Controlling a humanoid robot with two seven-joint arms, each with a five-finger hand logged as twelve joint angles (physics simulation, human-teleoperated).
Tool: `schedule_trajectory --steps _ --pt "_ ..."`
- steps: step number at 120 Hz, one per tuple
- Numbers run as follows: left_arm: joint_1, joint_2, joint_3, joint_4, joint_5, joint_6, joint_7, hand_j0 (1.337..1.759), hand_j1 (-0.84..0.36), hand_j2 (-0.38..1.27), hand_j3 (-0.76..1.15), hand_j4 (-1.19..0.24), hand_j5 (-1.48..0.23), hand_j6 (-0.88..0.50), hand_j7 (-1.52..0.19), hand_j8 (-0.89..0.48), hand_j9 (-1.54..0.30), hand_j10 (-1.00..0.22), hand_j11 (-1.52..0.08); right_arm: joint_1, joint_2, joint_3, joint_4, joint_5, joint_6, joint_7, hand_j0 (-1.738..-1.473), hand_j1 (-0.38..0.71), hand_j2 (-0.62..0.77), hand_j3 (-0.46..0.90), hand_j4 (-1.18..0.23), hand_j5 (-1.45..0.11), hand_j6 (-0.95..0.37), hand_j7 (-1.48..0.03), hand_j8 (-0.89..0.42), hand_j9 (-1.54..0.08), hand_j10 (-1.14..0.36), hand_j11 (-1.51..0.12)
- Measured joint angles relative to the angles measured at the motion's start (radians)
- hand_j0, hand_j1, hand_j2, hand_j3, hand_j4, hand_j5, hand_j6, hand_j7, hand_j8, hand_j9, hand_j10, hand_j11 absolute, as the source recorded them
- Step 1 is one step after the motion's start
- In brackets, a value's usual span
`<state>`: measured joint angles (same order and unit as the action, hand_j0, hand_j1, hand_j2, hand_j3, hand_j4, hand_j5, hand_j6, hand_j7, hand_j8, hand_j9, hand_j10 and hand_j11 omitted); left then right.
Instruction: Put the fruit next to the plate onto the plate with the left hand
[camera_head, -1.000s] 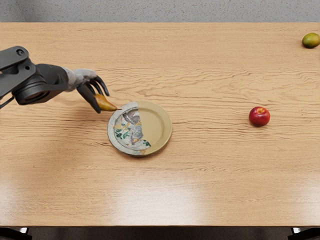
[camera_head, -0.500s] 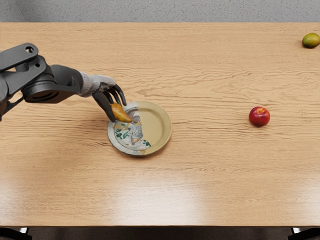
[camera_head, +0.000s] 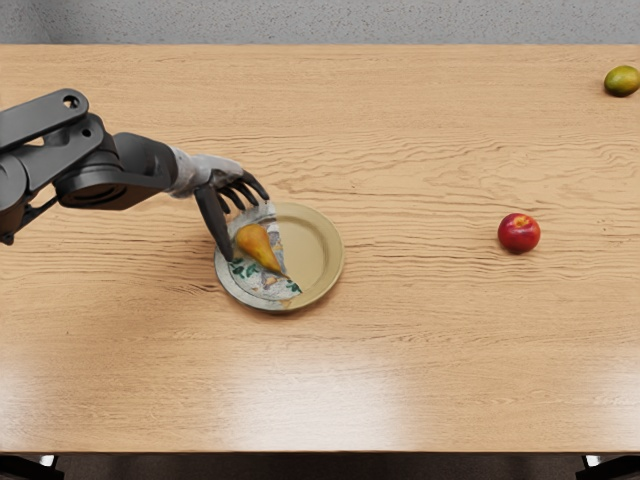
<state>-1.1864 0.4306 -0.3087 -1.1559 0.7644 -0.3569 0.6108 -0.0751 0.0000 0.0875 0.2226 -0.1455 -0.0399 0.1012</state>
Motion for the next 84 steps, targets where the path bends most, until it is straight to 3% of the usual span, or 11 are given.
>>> schedule_trajectory --steps 27,53,84 --pt "0.008 0.032 -0.106 0.001 -0.043 -0.090 0.000 1.658 0.26 0.04 0.00 -0.08 -0.11 -0.08 -0.11 -0.08 -0.11 -0.08 -0.11 0.000 0.000 0.000 0.000 0.000 0.000 0.000 -1.658 -0.33 0.00 0.00 -0.02 -0.02 -0.02 -0.02 -0.02 -0.02 -0.02 -0.02" --pt "0.068 0.139 -0.220 0.003 -0.396 -0.187 0.000 1.658 0.31 0.02 0.00 -0.03 -0.04 -0.03 -0.04 -0.03 -0.04 -0.03 -0.04 0.000 0.000 0.000 0.000 0.000 0.000 0.000 -1.658 -0.33 0.00 0.00 -0.02 -0.02 -0.02 -0.02 -0.02 -0.02 -0.01 -0.02" --pt "0.153 0.205 -0.240 0.011 -0.630 -0.243 0.000 1.658 0.33 0.01 0.00 -0.01 -0.02 -0.01 -0.02 -0.01 -0.02 -0.01 -0.02 0.000 0.000 0.000 0.000 0.000 0.000 0.000 -1.658 -0.33 0.00 0.00 -0.02 -0.02 -0.02 -0.02 -0.02 -0.02 -0.02 -0.02"
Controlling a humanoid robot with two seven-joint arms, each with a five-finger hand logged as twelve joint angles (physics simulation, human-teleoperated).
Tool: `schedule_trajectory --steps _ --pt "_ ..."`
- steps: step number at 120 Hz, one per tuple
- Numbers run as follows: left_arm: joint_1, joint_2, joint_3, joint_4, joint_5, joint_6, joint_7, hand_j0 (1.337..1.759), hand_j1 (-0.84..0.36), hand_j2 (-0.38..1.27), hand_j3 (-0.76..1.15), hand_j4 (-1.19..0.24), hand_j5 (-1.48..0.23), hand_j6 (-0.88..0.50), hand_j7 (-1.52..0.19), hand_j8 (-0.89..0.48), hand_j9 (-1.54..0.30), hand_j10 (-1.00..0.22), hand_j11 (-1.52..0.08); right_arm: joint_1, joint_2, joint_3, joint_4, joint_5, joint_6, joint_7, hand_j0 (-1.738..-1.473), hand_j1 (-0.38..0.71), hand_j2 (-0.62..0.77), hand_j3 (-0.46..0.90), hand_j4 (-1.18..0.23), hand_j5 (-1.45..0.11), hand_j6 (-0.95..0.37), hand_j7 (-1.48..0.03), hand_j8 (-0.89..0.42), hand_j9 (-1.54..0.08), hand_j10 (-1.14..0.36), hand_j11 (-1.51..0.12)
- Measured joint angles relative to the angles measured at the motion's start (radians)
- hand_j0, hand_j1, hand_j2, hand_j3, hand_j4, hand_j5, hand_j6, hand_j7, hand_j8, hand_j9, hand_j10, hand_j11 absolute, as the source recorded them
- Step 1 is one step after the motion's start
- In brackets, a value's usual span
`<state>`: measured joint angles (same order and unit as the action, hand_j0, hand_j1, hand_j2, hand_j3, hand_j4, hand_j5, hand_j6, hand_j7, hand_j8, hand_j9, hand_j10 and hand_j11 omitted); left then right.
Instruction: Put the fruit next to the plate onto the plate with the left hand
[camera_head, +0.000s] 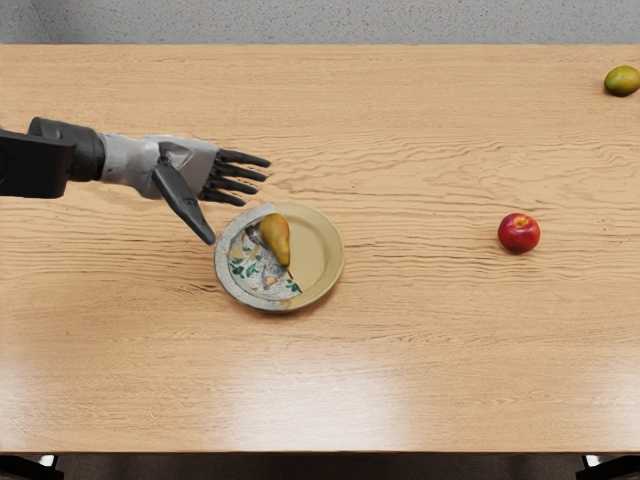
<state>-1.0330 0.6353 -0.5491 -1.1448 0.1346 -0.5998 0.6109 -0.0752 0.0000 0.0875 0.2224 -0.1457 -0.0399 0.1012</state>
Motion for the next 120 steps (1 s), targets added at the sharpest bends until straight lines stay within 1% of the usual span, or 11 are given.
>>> schedule_trajectory --steps 11,26,52,61,68,82,89,107,120 --pt "0.008 0.061 -0.001 0.001 -0.062 -0.007 0.000 1.658 0.34 0.00 0.00 -0.01 -0.01 -0.01 -0.01 -0.01 -0.01 -0.01 -0.01 0.000 0.000 0.000 0.000 0.000 0.000 0.000 -1.658 -0.33 0.00 0.00 -0.02 -0.02 -0.02 -0.02 -0.02 -0.02 -0.01 -0.02" --pt "0.037 0.148 -0.001 0.002 -0.123 -0.010 0.000 1.658 0.34 0.00 0.00 -0.01 -0.01 -0.01 -0.01 -0.01 -0.01 -0.01 -0.01 0.000 0.000 0.000 0.000 0.000 0.000 0.000 -1.658 -0.33 0.00 0.00 -0.02 -0.02 -0.02 -0.02 -0.02 -0.02 -0.02 -0.02" --pt "0.075 0.224 -0.001 0.003 -0.176 -0.012 0.000 1.658 0.34 0.00 0.00 0.00 -0.01 0.00 -0.01 0.00 -0.01 0.00 -0.01 0.000 0.000 0.000 0.000 0.000 0.000 0.000 -1.658 -0.33 0.00 0.00 -0.02 -0.02 -0.02 -0.02 -0.02 -0.02 -0.01 -0.02" --pt "0.087 0.270 -0.001 0.007 -0.189 -0.012 0.000 1.658 0.34 0.00 0.00 0.00 -0.01 0.00 -0.01 0.00 -0.01 0.00 -0.01 0.000 0.000 0.000 0.000 0.000 0.000 0.000 -1.658 -0.33 0.00 0.00 -0.02 -0.02 -0.02 -0.02 -0.02 -0.02 -0.02 -0.02" --pt "0.091 0.277 -0.001 0.028 -0.204 -0.012 0.000 1.658 0.34 0.00 0.00 0.00 -0.01 0.00 -0.01 0.00 -0.01 0.00 -0.01 0.000 0.000 0.000 0.000 0.000 0.000 0.000 -1.658 -0.33 0.00 0.00 -0.02 -0.02 -0.02 -0.02 -0.02 -0.02 -0.01 -0.02" --pt "0.091 0.292 -0.001 0.110 -0.229 -0.012 0.000 1.658 0.34 0.00 0.00 0.00 -0.01 0.00 -0.01 0.00 -0.01 0.00 -0.01 0.000 0.000 0.000 0.000 0.000 0.000 0.000 -1.658 -0.33 0.00 0.00 -0.02 -0.02 -0.02 -0.02 -0.02 -0.02 -0.02 -0.02" --pt "0.093 0.305 -0.001 0.139 -0.237 -0.012 0.000 1.658 0.34 0.00 0.00 0.00 -0.01 0.00 -0.01 0.00 -0.01 0.00 -0.01 0.000 0.000 0.000 0.000 0.000 0.000 0.000 -1.658 -0.33 0.00 0.00 -0.02 -0.02 -0.02 -0.02 -0.02 -0.02 -0.02 -0.02" --pt "0.102 0.323 -0.001 0.176 -0.247 -0.012 0.000 1.658 0.34 0.00 0.00 0.00 0.00 0.00 0.00 0.00 0.00 0.00 0.00 0.000 0.000 0.000 0.000 0.001 0.000 0.000 -1.658 -0.33 0.00 0.00 -0.02 -0.02 -0.02 -0.02 -0.02 -0.02 -0.02 -0.02" --pt "0.102 0.330 -0.001 0.190 -0.252 -0.012 0.000 1.658 0.34 0.00 0.00 0.00 0.00 0.00 0.00 0.00 0.00 0.00 0.00 0.000 0.000 0.000 0.000 0.001 0.000 0.000 -1.658 -0.33 0.00 0.00 -0.02 -0.02 -0.02 -0.02 -0.02 -0.02 -0.02 -0.02"
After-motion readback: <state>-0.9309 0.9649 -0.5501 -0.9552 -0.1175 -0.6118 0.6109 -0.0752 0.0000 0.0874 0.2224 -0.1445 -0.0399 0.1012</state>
